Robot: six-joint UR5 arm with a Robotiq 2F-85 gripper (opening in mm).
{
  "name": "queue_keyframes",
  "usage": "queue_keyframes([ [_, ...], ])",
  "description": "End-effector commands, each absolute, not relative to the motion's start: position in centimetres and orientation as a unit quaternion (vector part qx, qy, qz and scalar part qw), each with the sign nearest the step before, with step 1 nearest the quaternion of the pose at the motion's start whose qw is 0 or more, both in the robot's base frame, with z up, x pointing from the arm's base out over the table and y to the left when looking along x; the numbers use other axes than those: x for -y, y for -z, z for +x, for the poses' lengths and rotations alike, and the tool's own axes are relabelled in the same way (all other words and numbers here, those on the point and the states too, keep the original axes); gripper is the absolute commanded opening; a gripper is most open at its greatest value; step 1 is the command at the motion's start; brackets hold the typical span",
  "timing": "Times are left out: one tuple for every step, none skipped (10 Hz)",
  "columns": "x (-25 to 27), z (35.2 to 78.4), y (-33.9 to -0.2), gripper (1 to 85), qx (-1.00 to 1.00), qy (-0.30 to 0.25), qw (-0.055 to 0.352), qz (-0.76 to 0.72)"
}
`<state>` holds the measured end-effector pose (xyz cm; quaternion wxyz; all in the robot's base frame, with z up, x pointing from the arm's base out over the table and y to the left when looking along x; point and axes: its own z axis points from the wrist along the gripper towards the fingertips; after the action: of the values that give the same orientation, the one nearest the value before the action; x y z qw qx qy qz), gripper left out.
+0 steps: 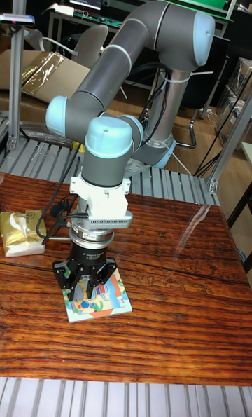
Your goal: Assemble one piece of a puzzle
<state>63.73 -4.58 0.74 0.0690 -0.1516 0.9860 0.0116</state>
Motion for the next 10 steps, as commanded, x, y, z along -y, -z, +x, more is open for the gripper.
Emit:
queue_keyframes([
  [4.68, 63.81, -0.72, 32.3, -0.985, -0.013, 0.07, -0.156],
  [4.77, 63.74, -0.71, 34.0, -0.985, -0.012, 0.069, -0.158],
  [4.84, 63.63, -0.69, 35.7, -0.985, -0.01, 0.066, -0.16],
  [4.84, 63.49, -0.73, 37.7, -0.985, -0.009, 0.063, -0.161],
  [4.79, 63.41, -0.72, 38.0, -0.985, -0.007, 0.06, -0.161],
  [4.79, 63.39, -0.73, 38.7, -0.985, -0.007, 0.059, -0.162],
  [4.77, 63.34, -0.75, 39.3, -0.985, -0.008, 0.058, -0.161],
  [4.66, 63.31, -0.76, 40.0, -0.985, -0.01, 0.058, -0.162],
  [4.62, 63.28, -0.76, 41.0, -0.985, -0.011, 0.057, -0.161],
  [4.61, 63.25, -0.76, 41.7, -0.985, -0.011, 0.056, -0.161],
])
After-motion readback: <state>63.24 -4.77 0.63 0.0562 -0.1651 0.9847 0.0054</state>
